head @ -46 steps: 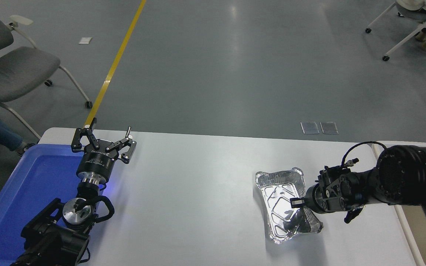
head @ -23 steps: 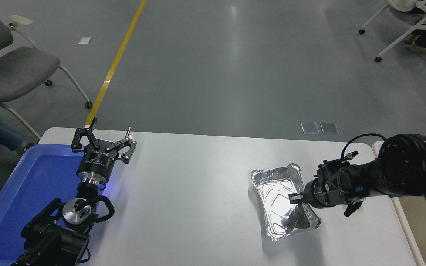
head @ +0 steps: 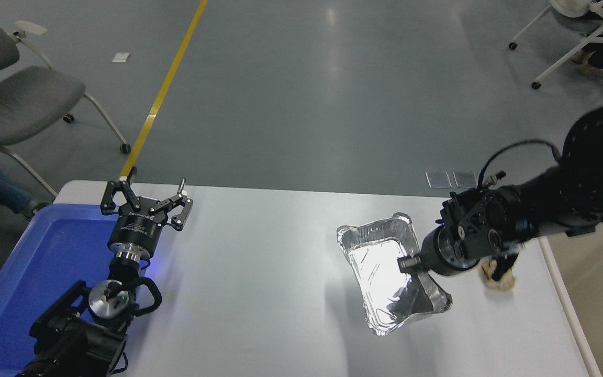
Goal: Pick up foil plate and place in dustbin
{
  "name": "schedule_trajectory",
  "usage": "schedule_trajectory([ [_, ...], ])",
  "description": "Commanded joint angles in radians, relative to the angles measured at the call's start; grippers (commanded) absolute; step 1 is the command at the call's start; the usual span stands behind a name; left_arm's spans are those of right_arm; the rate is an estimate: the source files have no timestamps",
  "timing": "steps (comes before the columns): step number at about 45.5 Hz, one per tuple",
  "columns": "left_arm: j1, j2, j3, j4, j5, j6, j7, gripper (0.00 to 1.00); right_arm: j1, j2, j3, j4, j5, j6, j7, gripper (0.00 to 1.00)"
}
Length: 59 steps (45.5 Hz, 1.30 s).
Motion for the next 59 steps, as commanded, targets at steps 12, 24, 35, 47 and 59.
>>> schedule_trajectory([
  [12, 0.0, 0.0, 0.0, 0.0, 0.0, 0.0, 0.0, 0.99, 0.454, -0.098, -0.012, 0.073, -0.017, 0.351, -0.001, 0.0],
  [24, 0.0, 0.0, 0.0, 0.0, 0.0, 0.0, 0.0, 0.99, 0.556, -0.155, -0.015, 0.072, -0.017, 0.451, -0.002, 0.0],
  [35, 0.0, 0.0, 0.0, 0.0, 0.0, 0.0, 0.0, 0.99, 0.528, -0.354, -0.122, -0.06, -0.009, 0.395, -0.005, 0.0],
  [47, 0.0, 0.0, 0.0, 0.0, 0.0, 0.0, 0.0, 0.99, 0.298, -0.69, -0.113, -0.422, -0.009, 0.338, -0.011, 0.0],
  [59, 0.0, 0.0, 0.0, 0.0, 0.0, 0.0, 0.0, 0.99, -0.082, -0.928, 0.151, -0.778, -0.002, 0.286, -0.011, 0.0],
])
